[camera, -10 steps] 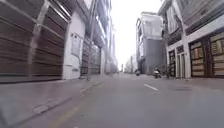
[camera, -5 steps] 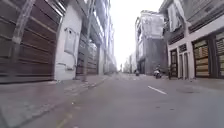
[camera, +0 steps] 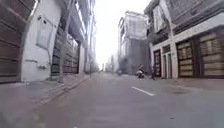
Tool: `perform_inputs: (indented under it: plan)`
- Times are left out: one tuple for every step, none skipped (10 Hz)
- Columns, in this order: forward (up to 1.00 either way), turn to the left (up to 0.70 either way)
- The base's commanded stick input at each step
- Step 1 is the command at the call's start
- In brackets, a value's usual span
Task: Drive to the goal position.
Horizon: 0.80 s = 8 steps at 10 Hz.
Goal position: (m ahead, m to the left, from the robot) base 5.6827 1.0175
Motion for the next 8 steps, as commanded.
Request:
perform_inputs:
  plan:
    - [1.00, 0.00]
    - [1.00, 0.00]
    - [1.00, 0.00]
    - [1.00, 0.00]
    - [1.00, 0.00]
    - [1.00, 0.00]
    - [1.00, 0.00]
    - [1.00, 0.29]
